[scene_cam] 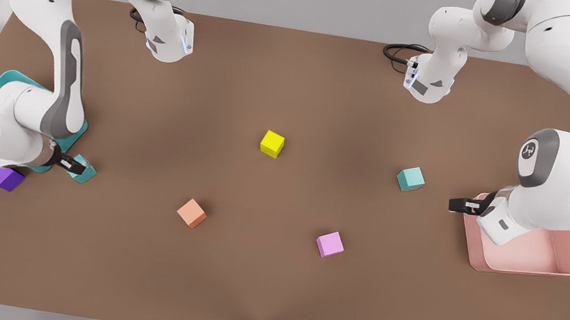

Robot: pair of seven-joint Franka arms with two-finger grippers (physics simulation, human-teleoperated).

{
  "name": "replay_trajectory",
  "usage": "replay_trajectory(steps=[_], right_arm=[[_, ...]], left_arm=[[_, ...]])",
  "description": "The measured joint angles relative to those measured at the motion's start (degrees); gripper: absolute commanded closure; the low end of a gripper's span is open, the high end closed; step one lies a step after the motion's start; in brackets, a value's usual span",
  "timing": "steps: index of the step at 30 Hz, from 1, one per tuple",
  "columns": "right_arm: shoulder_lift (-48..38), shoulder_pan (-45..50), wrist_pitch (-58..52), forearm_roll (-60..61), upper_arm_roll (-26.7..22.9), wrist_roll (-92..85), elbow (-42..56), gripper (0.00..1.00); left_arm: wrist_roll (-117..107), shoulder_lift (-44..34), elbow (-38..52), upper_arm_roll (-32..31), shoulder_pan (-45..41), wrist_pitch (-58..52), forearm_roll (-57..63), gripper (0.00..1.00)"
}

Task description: Stack the two blue cubes on top of each other

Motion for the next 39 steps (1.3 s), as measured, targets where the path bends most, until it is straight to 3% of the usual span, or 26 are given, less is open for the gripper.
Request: replay_trajectory(steps=[9, 39], right_arm=[[-2.81, -1.90, 11.81, 1.56, 0.02, 3.11, -13.03, 0.00], [7.26, -5.36, 22.67, 4.47, 0.15, 6.64, -12.66, 0.00]], left_arm=[[-0.03, 0.42, -0.95, 0.00, 0.13, -1.26, -0.09, 0.00], [0.30, 1.58, -2.37, -0.02, 0.06, -3.93, -0.28, 0.00]])
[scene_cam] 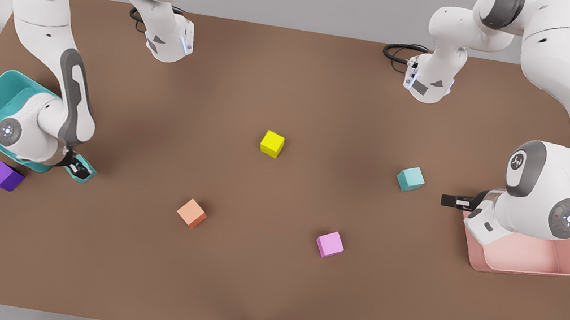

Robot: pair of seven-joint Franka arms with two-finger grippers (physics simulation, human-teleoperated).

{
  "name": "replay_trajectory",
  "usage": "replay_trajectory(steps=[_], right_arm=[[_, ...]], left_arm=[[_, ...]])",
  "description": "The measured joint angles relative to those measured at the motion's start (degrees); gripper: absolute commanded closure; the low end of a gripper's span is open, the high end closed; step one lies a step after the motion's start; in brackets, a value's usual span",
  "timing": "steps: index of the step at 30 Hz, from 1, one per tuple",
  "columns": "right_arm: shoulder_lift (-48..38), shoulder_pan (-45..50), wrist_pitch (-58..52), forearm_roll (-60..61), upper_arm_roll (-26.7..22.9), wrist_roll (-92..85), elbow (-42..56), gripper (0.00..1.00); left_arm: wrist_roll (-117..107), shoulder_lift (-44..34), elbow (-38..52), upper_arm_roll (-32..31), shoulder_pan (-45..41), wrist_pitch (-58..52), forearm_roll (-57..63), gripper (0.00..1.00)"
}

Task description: Stack the two blue cubes on top of each other

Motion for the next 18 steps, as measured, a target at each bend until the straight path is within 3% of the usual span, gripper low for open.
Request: replay_trajectory(steps=[9, 11, 13, 14, 18], right_arm=[[2.78, -0.07, 2.43, 0.62, 0.19, 0.33, 1.07, 0.01], [2.85, -0.15, 2.72, 0.66, 0.23, 0.34, 1.30, 0.31], [2.85, -0.17, 2.92, 0.91, 0.28, 0.13, 1.60, 0.39], [2.85, -0.13, 2.95, 1.11, 0.33, -0.07, 2.02, 0.48], [2.37, 0.75, 1.15, 1.70, 0.87, -0.94, 6.17, 0.49]], left_arm=[[0.05, 0.00, 0.01, 0.00, -0.01, 0.00, 0.00, 0.00], [0.07, 0.00, 0.02, 0.01, -0.01, 0.00, 0.00, 0.00], [0.08, 0.00, 0.02, 0.01, 0.02, 0.02, 0.00, 0.00], [0.09, 0.00, 0.03, 0.02, 0.05, 0.03, 0.00, 0.00], [0.12, 0.00, 0.05, 0.02, 0.06, 0.05, 0.00, 0.00]])
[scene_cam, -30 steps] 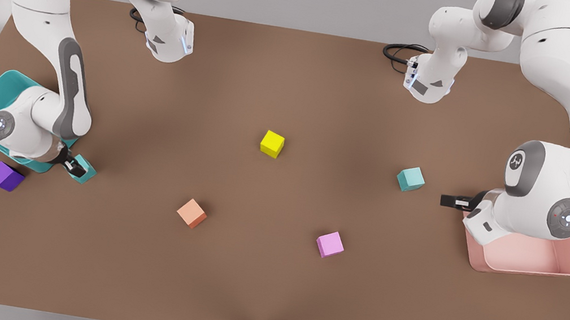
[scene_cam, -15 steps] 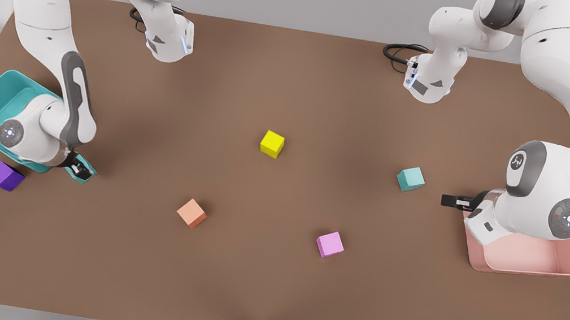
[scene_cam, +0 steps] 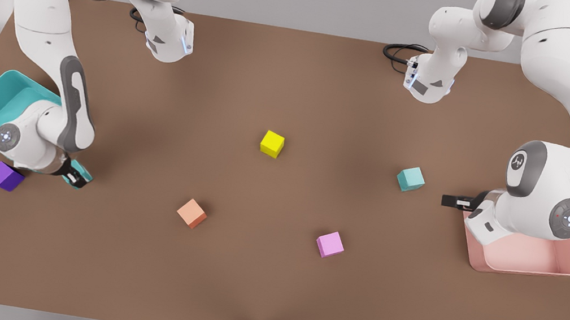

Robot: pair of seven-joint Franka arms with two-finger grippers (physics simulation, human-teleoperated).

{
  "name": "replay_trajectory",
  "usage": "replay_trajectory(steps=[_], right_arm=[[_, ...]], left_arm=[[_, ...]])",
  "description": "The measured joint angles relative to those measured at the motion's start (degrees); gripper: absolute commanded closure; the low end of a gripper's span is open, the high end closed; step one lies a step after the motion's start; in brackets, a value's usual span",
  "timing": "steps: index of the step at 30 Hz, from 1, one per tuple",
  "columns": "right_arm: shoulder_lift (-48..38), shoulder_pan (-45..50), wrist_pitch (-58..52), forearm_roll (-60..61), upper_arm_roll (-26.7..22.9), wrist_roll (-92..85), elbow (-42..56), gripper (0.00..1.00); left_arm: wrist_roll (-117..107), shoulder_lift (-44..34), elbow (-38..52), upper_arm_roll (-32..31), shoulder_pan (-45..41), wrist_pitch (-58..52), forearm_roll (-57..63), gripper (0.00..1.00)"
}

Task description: Stack the two blue cubes on top of each other

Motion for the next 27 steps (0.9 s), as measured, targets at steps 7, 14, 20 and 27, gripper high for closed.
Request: replay_trajectory(steps=[7, 14, 20, 27], right_arm=[[-5.43, 18.94, -9.99, 0.17, 0.09, 2.63, 7.18, 0.49], [0.94, 39.95, -16.50, -0.06, 0.11, 14.57, 22.39, 0.50], [17.61, 50.01, -18.07, -0.77, -0.32, 29.07, 43.92, 0.50], [26.45, 52.20, -13.43, -1.49, -0.53, 42.37, 48.60, 0.51]], left_arm=[[0.05, -0.07, 0.07, -0.01, 0.00, -0.10, 0.00, 0.00], [-0.04, -1.31, -0.98, 2.38, -1.72, -0.53, 0.27, 0.00], [-0.70, -9.30, -15.43, 6.58, -5.38, 3.39, 0.53, 0.00], [-2.43, -10.34, -24.69, 6.67, -6.05, 8.59, 0.27, 0.00]])
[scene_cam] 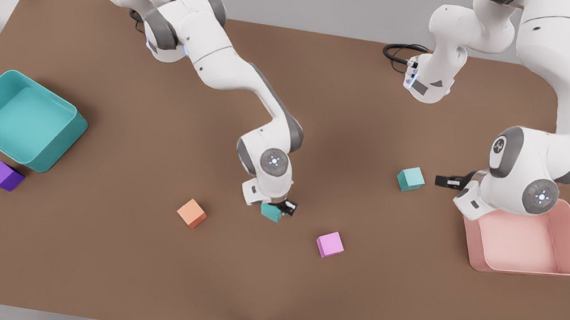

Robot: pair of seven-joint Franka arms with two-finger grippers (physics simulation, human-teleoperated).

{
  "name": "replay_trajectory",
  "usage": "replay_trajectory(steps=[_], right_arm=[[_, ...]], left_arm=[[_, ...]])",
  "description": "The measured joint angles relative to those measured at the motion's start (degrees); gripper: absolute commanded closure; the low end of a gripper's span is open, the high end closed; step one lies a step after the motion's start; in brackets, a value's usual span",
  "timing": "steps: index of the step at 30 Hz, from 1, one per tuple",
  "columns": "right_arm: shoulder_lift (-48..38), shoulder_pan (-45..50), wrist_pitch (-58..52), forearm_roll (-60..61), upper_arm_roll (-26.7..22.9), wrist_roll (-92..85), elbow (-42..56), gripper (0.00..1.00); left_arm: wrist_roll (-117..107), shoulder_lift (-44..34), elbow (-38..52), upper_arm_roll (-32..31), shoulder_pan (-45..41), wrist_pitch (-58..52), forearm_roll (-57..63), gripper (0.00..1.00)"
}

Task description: Stack the two blue cubes on top of each other

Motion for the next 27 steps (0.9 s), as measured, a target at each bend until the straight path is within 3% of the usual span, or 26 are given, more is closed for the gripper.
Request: replay_trajectory(steps=[3, 4, 5, 11, 18, 23, 27], right_arm=[[1.48, 0.29, 2.86, -0.14, 0.15, 4.30, 0.17, 0.49], [1.96, 0.47, 3.72, -0.25, 0.13, 5.61, 0.35, 0.16], [2.26, 0.62, 4.34, -0.45, 0.11, 6.89, 0.53, 0.00], [1.90, 1.77, 6.44, -2.74, 0.00, 13.11, 0.44, 0.00], [-6.69, -1.46, 2.61, -2.44, 0.22, 16.79, -1.98, 0.00], [-17.15, -17.77, -12.10, 2.17, -0.63, 10.37, -3.71, 0.00], [-21.66, -24.41, -28.82, 0.43, -8.44, 0.10, -0.25, 0.00]], left_arm=[[-2.41, -0.12, -5.77, 0.00, -0.13, 2.95, -1.68, 0.00], [-3.24, -0.10, -8.42, 0.01, -0.13, 4.73, -2.64, 0.00], [-4.19, -0.03, -10.79, 0.01, -0.17, 6.75, -3.59, 0.00], [-9.55, 0.26, -21.16, -0.02, -1.09, 18.67, -7.19, 0.00], [-13.87, 2.41, -24.65, -0.07, -1.43, 27.34, -8.14, 0.00], [-16.02, 3.81, -24.93, -0.08, -2.78, 29.59, -8.27, 0.00], [-17.35, 5.53, -25.01, -0.07, -3.17, 30.73, -8.30, 0.00]])
